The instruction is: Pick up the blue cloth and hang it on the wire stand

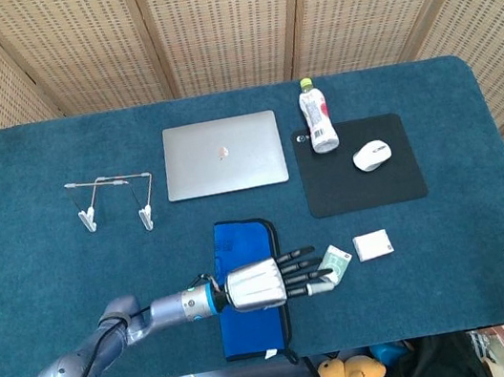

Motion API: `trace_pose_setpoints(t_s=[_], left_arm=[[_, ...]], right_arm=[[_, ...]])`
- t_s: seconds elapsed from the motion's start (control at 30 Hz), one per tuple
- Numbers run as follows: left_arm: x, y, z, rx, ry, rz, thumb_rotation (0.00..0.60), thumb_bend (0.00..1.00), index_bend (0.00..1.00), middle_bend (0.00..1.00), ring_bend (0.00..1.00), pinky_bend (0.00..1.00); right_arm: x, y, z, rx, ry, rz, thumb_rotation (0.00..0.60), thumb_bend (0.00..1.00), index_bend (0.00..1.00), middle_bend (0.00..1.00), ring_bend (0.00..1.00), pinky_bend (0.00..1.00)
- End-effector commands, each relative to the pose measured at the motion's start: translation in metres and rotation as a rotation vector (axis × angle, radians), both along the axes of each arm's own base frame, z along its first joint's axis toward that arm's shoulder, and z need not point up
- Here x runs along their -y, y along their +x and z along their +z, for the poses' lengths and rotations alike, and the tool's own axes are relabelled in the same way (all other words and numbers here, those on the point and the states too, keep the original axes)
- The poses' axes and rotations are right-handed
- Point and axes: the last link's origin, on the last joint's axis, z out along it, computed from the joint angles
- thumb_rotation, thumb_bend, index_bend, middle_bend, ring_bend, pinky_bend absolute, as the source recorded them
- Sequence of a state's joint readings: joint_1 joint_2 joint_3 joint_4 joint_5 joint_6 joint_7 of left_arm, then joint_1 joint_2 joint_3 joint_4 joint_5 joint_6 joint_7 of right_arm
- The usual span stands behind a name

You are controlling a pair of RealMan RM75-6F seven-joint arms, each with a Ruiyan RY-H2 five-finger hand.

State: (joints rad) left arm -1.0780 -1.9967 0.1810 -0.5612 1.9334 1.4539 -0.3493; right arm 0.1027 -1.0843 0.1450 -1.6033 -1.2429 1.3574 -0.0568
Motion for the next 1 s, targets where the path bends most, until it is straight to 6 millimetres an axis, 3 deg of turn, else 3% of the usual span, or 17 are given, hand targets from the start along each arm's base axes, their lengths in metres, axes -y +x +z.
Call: trace_pose_setpoints(t_s=[0.03, 0.27, 0.4, 0.6, 1.0], left_arm=[[-0.048, -0.009, 0.023, -0.004, 0.101, 0.277, 0.600, 0.30, 0.01, 0.00, 0.00, 0.00], [-0.085, -0.018, 0.031, -0.078, 0.176, 0.581, 0.600, 0.31, 0.18, 0.00, 0.00, 0.00], [-0.096, -0.014, 0.026, -0.150, 0.204, 0.702, 0.600, 0.31, 0.21, 0.00, 0.00, 0.00], [-0.097, -0.007, 0.019, -0.218, 0.251, 0.781, 0.600, 0.31, 0.29, 0.00, 0.00, 0.00], [-0.085, -0.011, 0.017, -0.300, 0.235, 0.851, 0.600, 0.31, 0.28, 0.00, 0.00, 0.00]], right_arm=[[0.000, 0.000, 0.000, -0.001, 0.003, 0.002, 0.600, 0.00, 0.00, 0.00, 0.00, 0.00], [0.001, 0.001, -0.003, -0.009, 0.014, 0.001, 0.600, 0.00, 0.00, 0.00, 0.00, 0.00], [0.002, 0.002, -0.006, -0.012, 0.024, -0.001, 0.600, 0.00, 0.00, 0.00, 0.00, 0.00], [0.003, 0.000, -0.006, -0.011, 0.023, -0.011, 0.600, 0.00, 0.00, 0.00, 0.00, 0.00], [0.004, -0.002, -0.005, -0.005, 0.023, -0.018, 0.600, 0.00, 0.00, 0.00, 0.00, 0.00]])
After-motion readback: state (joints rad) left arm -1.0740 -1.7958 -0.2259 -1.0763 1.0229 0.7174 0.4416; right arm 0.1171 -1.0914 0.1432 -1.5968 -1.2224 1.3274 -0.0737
